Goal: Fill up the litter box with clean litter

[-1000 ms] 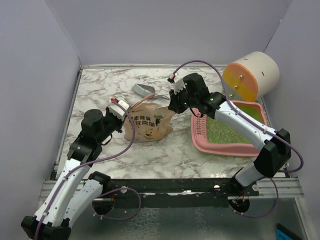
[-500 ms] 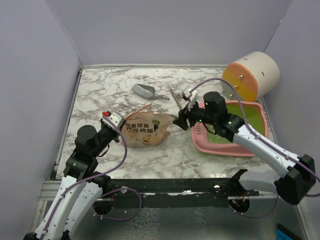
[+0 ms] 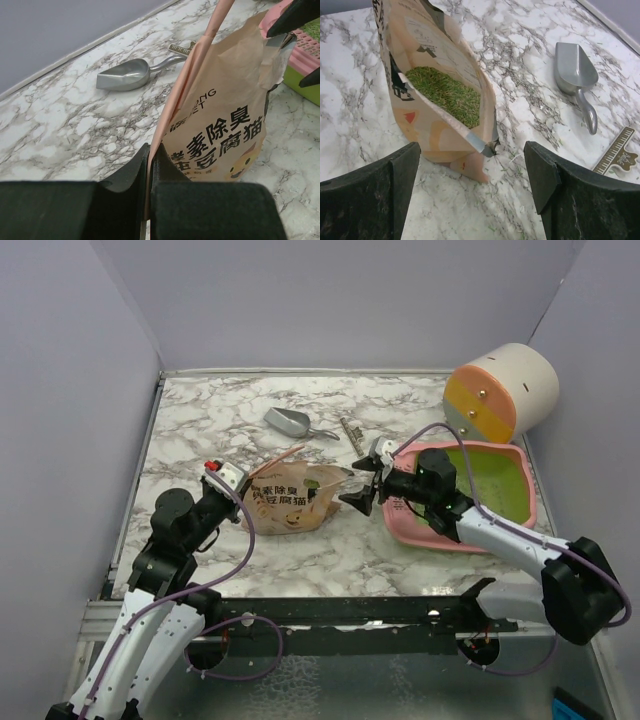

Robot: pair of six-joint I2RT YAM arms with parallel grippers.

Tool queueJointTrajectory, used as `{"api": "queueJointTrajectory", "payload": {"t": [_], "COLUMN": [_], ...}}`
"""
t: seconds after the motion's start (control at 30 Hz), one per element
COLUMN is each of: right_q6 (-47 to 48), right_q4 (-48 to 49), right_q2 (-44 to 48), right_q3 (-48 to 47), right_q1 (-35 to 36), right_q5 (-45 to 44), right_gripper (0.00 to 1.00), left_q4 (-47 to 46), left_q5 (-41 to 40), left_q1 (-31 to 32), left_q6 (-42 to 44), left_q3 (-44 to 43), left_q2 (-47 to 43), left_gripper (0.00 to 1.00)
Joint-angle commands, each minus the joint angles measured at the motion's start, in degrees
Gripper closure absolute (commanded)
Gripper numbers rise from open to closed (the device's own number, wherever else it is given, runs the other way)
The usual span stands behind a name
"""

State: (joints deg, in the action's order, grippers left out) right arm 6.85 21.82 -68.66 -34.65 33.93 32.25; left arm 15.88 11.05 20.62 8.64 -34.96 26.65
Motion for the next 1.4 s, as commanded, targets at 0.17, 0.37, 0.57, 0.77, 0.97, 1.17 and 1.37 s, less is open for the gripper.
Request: {"api": "queueJointTrajectory", "payload": {"t": [0.17, 0.37, 0.57, 0.77, 0.97, 1.17, 1.37], "right_q6": [-1.38, -4.84, -10.83, -22.41, -29.39, -36.03, -46.43], "right_q4": [19.60, 23.73, 29.99, 40.64, 27.91, 20.79, 25.43], "right_q2": [-12.49, -19.79, -24.02, -25.04, -24.60, -22.96, -23.84], "right_q3": [-5.11, -7.27, -6.79, -5.48, -11.15, -14.26, -12.90], "right_q1": [-4.14, -5.63, -6.82, -10.52, -14.09, -15.27, -17.19], "right_q5": [19.62, 31.42, 34.85, 36.48, 35.63, 36.66, 40.02], "right_gripper": [0.17, 0.26, 0.53, 0.99, 0.99, 0.99, 0.99], "left_q4": [-4.78, -5.03, -4.85, -0.69, 6.51, 16.51, 23.20], "left_q5": [-0.89, 1.49, 5.15, 5.09, 2.33, 3.30, 19.86], "left_q1": [-0.33, -0.38, -0.39, -0.40, -0.40, -0.37, -0.42], "left_q6": [-1.08, -0.63, 0.82, 3.10, 5.11, 4.70, 1.42], "left_q3": [-0.26, -1.75, -4.25, -8.26, -11.77, -17.54, -22.72], "left_q2": [-1.07, 2.39, 6.95, 9.64, 10.66, 16.06, 24.18], "left_gripper": [1.00, 1.00, 1.00, 1.00, 1.00, 1.00, 1.00]}}
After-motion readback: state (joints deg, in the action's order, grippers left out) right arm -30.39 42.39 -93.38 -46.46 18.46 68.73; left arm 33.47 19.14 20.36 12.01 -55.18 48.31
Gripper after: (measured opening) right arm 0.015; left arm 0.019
